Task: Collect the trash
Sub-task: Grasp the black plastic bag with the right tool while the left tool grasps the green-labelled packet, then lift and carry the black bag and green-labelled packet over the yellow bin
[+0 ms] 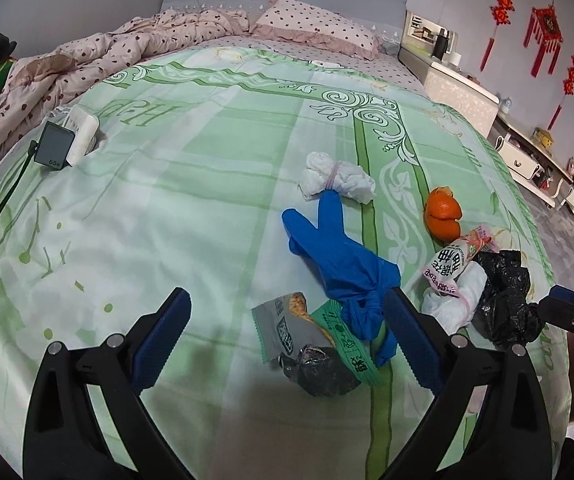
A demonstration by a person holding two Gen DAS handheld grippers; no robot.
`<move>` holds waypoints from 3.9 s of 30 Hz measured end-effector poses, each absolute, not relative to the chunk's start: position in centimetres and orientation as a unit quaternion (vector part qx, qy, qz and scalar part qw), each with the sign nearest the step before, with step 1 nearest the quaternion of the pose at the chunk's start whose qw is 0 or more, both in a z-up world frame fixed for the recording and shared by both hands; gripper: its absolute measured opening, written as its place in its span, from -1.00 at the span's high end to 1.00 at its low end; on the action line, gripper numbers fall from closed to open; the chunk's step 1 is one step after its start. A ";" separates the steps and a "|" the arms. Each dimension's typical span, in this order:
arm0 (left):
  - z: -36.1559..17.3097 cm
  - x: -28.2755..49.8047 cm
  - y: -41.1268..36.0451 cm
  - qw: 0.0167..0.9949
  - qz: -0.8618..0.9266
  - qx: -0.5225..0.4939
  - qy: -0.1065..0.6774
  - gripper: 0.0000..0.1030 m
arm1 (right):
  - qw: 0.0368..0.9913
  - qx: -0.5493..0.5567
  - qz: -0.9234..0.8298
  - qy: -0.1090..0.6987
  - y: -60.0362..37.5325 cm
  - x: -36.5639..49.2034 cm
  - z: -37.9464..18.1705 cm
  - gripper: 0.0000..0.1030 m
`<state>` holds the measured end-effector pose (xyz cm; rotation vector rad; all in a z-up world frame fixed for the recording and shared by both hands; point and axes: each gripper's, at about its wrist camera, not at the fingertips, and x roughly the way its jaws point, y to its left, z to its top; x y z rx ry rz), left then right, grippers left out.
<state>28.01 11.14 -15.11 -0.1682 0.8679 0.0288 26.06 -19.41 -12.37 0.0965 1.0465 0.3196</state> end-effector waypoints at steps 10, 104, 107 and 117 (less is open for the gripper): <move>-17.8 29.4 10.6 0.893 -0.015 -0.083 0.443 -0.21 | 0.840 0.025 0.160 0.517 -17.8 27.5 -14.9 -0.15; 9.5 16.4 -10.3 0.940 -0.202 -0.035 0.273 0.55 | 0.946 0.107 0.093 0.291 -40.5 8.3 8.7 0.46; 9.8 16.3 -12.8 0.936 -0.219 -0.032 0.273 0.55 | 0.948 0.113 0.078 0.286 -42.5 7.6 9.0 0.46; 9.7 16.1 -20.6 0.920 -0.273 -0.022 0.282 0.55 | 0.951 0.133 0.030 0.278 -48.9 5.2 8.8 0.46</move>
